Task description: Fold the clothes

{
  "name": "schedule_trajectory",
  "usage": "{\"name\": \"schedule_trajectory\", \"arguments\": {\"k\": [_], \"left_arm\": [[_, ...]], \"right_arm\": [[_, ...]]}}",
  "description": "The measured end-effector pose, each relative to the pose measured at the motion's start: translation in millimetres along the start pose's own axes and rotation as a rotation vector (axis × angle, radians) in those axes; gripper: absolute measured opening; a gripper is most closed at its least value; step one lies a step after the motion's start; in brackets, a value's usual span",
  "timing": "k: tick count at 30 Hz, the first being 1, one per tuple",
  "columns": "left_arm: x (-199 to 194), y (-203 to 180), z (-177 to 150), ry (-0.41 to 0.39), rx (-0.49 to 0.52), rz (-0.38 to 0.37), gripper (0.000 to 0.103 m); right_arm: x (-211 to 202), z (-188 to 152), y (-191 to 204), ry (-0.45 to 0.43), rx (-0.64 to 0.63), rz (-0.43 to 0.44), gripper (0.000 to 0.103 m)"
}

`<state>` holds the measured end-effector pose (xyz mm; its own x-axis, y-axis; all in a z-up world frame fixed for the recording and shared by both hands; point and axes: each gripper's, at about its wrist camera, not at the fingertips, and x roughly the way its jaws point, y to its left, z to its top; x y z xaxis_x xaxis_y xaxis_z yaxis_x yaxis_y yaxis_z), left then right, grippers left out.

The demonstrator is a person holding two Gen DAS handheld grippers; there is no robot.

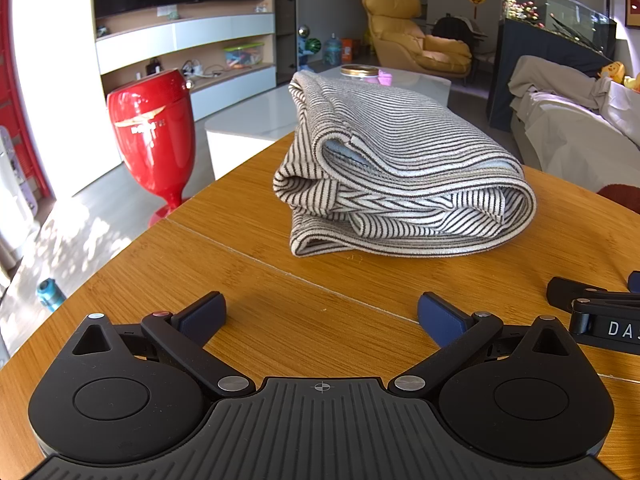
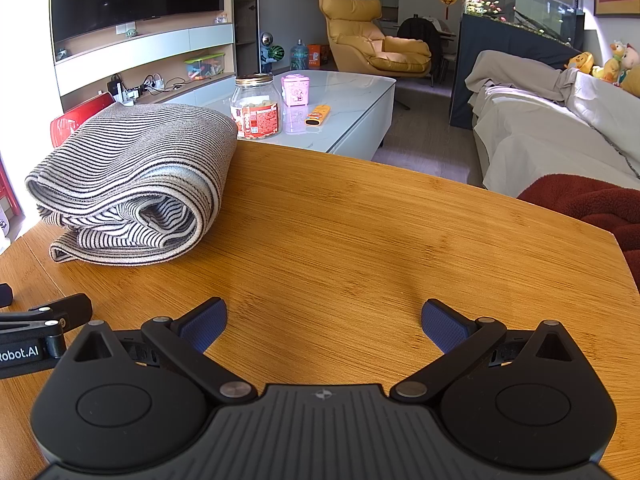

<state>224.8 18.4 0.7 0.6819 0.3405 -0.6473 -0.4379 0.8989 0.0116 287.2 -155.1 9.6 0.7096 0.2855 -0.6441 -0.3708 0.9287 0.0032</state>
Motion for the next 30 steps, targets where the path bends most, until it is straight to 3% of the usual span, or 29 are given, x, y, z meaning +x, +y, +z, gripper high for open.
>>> {"name": "schedule_trajectory", "arguments": {"k": [19, 30], "left_arm": [[0.3, -0.1, 0.2, 0.000, 0.000, -0.001, 0.103], [-4.3, 4.2, -1.7, 0.035, 0.033, -0.046, 0.103]], "right_arm": [[-0.7, -0.7, 0.1, 0.000, 0.000, 0.000, 0.103], [1.3, -0.2, 1.6, 0.000, -0.001, 0.002, 0.103]]}}
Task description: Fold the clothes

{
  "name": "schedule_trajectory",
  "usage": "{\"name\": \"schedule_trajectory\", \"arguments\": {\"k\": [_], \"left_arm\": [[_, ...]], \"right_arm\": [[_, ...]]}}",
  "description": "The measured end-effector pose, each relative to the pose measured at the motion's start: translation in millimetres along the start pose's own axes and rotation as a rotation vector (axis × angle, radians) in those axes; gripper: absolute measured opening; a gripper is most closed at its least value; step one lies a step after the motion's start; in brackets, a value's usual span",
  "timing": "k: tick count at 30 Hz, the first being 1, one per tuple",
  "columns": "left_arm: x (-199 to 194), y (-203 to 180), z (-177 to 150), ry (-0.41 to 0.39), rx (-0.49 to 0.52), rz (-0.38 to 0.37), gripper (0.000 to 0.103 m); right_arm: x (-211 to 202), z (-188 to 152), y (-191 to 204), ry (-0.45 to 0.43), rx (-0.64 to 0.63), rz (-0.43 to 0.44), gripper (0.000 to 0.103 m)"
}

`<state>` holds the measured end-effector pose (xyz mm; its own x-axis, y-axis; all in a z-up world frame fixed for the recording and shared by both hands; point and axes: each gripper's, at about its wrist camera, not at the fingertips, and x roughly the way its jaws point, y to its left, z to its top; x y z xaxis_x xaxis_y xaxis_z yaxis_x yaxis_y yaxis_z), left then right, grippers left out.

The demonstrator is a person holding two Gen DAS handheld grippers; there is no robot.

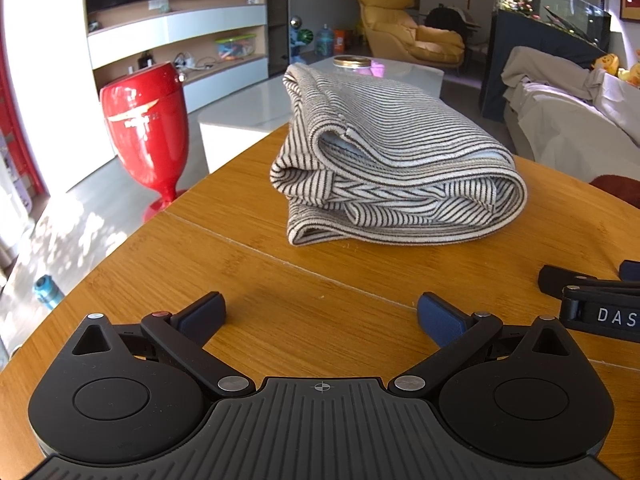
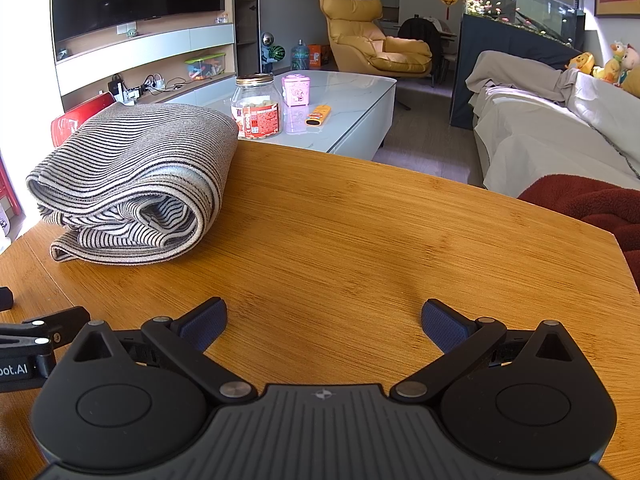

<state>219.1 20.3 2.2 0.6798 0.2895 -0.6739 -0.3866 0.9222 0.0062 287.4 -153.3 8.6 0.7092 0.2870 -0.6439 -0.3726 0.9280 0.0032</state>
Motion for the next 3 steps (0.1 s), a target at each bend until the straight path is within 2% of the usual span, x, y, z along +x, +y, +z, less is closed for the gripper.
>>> {"name": "schedule_trajectory", "arguments": {"k": [3], "left_arm": [[-1.2, 3.3, -1.6, -0.001, 0.011, -0.019, 0.103]], "right_arm": [[-1.1, -0.5, 0.0, 0.000, -0.008, 0.010, 0.103]]}}
